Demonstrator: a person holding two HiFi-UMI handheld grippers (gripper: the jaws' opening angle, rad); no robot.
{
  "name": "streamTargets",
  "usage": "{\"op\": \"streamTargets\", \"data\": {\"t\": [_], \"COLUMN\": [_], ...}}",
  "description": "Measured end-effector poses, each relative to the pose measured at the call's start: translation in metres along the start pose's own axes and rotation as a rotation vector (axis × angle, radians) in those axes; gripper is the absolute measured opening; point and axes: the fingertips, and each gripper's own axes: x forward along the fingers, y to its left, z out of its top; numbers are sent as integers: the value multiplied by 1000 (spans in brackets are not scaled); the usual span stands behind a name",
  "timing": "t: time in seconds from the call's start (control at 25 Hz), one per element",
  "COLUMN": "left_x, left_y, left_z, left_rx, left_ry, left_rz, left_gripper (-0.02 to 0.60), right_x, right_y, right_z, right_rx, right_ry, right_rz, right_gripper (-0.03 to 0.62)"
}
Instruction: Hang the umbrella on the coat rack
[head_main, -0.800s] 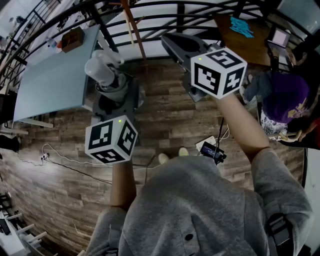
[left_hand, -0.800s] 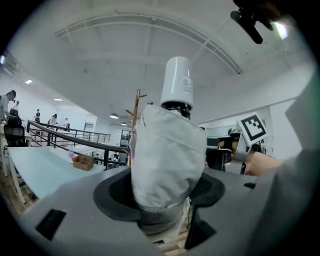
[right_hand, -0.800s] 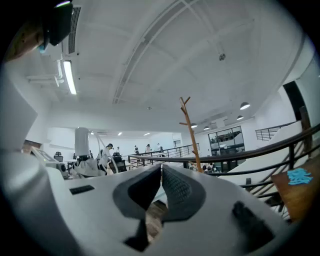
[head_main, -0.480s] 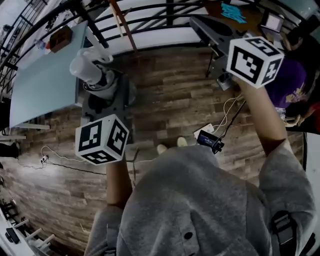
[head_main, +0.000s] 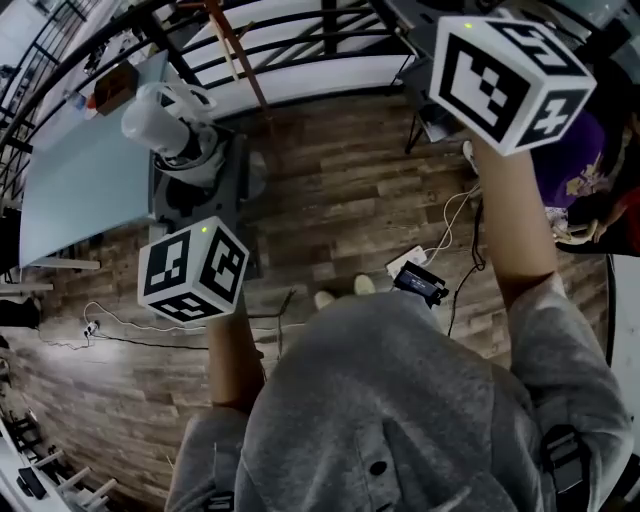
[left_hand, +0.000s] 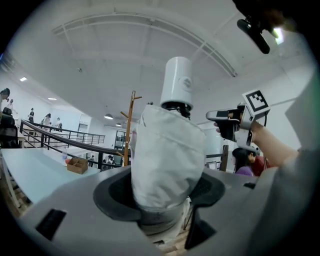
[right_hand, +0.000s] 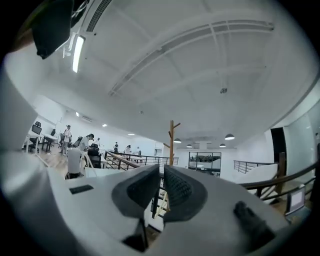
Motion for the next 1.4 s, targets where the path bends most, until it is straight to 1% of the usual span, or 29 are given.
{"op": "streamTargets", "data": {"t": [0.08, 0.2, 0.36, 0.44, 0.56, 0.72, 0.84, 1.04, 1.24, 1.4], "left_x": [-2, -6, -15, -23, -35, -47, -53, -60, -53, -39], "left_y": [5, 8, 11, 15, 24, 39, 45, 52, 53, 56], "left_z": [5, 11, 6, 7, 13, 11, 10, 5, -1, 1], "left_rx": [1, 8, 2, 6, 12, 6, 1, -3, -4, 3], "left_ry": [-9, -14, 11, 22, 8, -4, -11, 9, 7, -5], "left_rz": [6, 13, 25, 33, 43, 61, 68, 81, 71, 64], "left_gripper": [282, 282, 282, 282, 282, 282, 282, 282, 282, 282], "right_x": [9, 15, 9, 7, 9, 12, 12, 15, 23, 36], "right_y": [12, 27, 51, 68, 87, 105, 120, 148, 150, 141], "right_z": [-17, -35, -62, -69, -71, -77, -82, -94, -105, -105], "right_rx": [22, 89, 199, 226, 249, 262, 247, 231, 226, 221], "right_ry": [28, 48, 71, 84, 80, 76, 76, 98, 102, 87], "right_rz": [-8, -3, 1, 11, 25, 28, 27, 47, 54, 51], "right_gripper": [28, 26, 26, 26, 26, 26, 26, 26, 26, 26]}}
